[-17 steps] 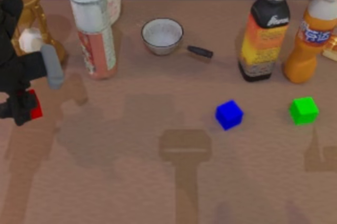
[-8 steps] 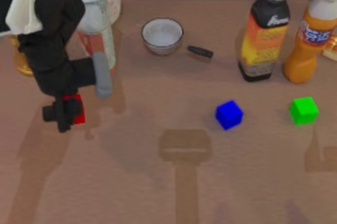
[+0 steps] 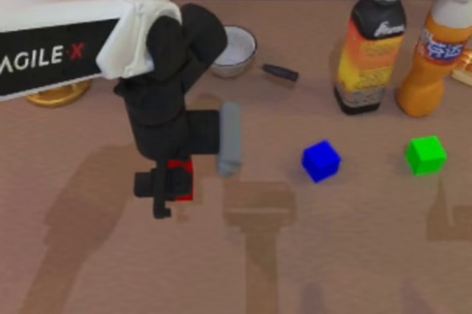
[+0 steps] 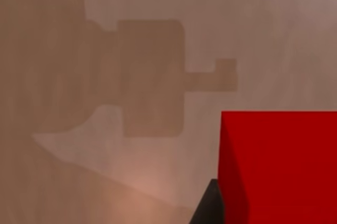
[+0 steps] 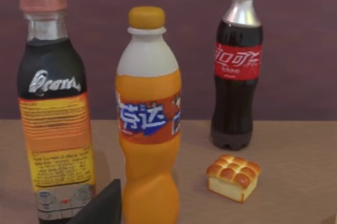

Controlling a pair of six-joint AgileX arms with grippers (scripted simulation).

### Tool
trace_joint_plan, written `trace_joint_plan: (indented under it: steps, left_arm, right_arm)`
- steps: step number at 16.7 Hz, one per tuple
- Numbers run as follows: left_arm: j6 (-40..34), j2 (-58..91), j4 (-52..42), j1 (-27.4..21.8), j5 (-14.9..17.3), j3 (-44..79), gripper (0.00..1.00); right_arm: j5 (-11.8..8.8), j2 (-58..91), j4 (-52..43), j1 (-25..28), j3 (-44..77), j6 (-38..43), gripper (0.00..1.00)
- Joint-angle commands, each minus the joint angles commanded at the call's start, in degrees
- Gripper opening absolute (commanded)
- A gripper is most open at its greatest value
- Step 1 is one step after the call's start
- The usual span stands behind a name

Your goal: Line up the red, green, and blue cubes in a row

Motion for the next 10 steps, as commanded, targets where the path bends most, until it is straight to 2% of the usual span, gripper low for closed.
trace_joint_plan:
  steps: [6, 10]
  left_arm:
    - [0.03, 0.67, 1.05, 0.16, 0.03, -0.64, 0.00]
    - [-0.33, 3.92, 7.99, -0.06, 0.12, -4.40, 0.00]
  right_arm:
    - [0.00, 0.00, 0.00, 0.00, 0.00, 0.00, 1.00]
    - [0.00, 0.00, 0.00, 0.00, 0.00, 0.00, 1.00]
